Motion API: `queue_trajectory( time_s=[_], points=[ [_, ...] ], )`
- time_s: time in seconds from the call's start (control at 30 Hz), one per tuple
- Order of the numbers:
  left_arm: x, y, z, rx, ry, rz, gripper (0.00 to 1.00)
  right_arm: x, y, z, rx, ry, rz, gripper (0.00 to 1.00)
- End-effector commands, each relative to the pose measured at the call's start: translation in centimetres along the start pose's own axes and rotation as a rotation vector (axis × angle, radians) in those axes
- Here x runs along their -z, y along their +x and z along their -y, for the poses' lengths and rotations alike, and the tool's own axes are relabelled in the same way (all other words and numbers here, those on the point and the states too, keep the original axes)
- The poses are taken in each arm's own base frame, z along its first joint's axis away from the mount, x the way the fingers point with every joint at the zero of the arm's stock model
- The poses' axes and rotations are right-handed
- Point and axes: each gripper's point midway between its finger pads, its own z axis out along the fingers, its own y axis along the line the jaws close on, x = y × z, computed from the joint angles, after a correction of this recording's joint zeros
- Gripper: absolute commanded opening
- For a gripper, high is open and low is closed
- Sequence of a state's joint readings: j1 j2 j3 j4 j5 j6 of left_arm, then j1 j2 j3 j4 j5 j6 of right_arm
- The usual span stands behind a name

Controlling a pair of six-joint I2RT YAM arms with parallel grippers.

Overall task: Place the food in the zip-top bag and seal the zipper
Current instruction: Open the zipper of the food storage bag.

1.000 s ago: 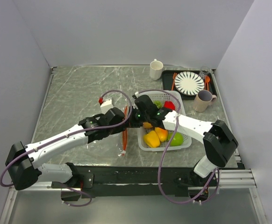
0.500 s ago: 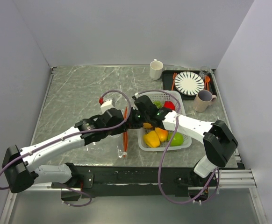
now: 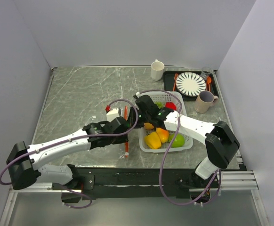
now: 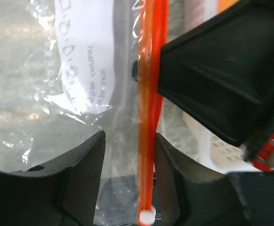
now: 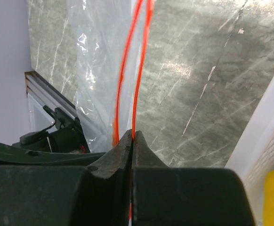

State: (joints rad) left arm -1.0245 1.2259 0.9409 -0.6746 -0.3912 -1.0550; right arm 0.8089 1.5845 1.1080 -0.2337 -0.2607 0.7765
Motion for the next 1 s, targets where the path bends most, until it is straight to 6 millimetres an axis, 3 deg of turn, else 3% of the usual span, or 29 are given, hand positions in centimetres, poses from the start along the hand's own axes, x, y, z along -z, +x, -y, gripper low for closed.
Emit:
queue_trajectory(
  time_s=[0.0, 0.33, 0.53, 0.7, 0.8, 0.97],
  points=[
    [0.4, -1.0, -0.3, -0.001, -0.073, 0.031, 0.48, 1.3, -2.4, -1.7, 0.025, -0.024, 0.075, 0.00],
    [1.4, -2.5, 0.6, 0.006, -0.058, 0.089, 0.48, 1.3, -2.2, -1.5, 0.028, -0.016, 0.072, 0.00],
    [0.3, -1.6, -0.7, -0.037, -0.159, 0.056, 0.24, 1.8, -2.1, -1.7, 0.030, -0.028, 0.080, 0.00],
    [0.5, -2.0, 0.0, -0.033, -0.139, 0.060, 0.17, 1.8, -2.1, -1.7, 0.039, -0.025, 0.073, 0.00],
    [1.3, -2.9, -0.1, -0.015, -0.152, 0.090, 0.01, 1.1, -1.9, -0.9, 0.040, 0.000, 0.061, 0.00],
    [2.7, -3.5, -3.0, 0.011, -0.248, 0.129, 0.01, -1.5, -2.2, 2.5, 0.031, 0.125, 0.026, 0.00]
  ],
)
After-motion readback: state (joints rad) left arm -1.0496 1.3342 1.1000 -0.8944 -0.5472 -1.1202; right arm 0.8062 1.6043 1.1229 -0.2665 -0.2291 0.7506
